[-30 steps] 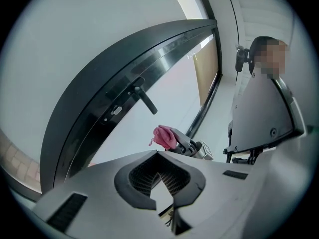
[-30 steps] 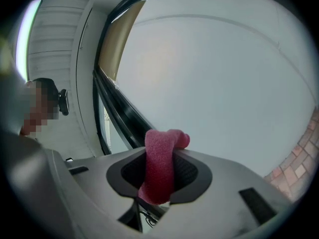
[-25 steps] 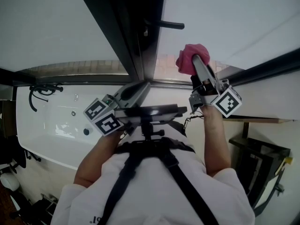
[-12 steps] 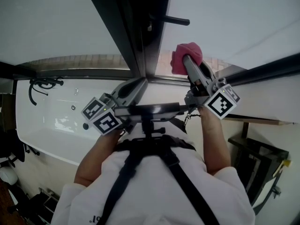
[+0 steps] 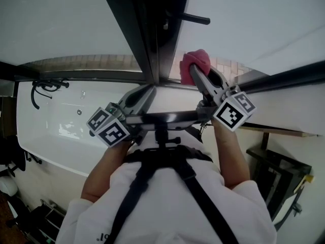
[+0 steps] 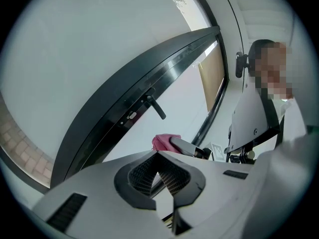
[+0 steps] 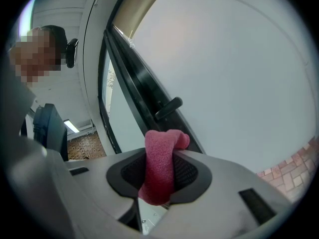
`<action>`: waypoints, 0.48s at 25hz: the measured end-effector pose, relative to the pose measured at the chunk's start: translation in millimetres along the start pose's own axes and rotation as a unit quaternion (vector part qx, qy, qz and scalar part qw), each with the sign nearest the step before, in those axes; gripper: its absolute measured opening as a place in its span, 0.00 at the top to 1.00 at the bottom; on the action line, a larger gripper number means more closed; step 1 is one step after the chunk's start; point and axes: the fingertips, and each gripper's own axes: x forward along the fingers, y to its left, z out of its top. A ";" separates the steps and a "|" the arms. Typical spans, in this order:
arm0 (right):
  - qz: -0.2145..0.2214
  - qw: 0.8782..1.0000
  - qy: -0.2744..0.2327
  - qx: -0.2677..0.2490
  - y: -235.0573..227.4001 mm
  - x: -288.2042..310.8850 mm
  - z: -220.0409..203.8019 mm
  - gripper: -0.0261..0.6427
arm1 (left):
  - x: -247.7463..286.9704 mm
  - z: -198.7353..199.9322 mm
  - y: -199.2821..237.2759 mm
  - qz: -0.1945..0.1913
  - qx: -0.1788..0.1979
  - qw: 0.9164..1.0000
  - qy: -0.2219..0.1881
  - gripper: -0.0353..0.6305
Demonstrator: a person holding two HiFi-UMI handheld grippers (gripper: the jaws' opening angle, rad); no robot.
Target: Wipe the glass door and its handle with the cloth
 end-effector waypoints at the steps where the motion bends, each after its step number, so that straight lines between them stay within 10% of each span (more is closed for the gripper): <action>1: 0.000 1.000 0.003 -0.001 1.5 0.9 -1.3 0.80 | -2.3 0.6 0.8 0.001 -0.002 1.000 -0.001 0.97; 12: -0.006 1.000 0.017 -0.017 4.5 0.1 -9.3 0.80 | -8.4 -4.5 2.7 0.001 -0.010 1.000 0.000 0.97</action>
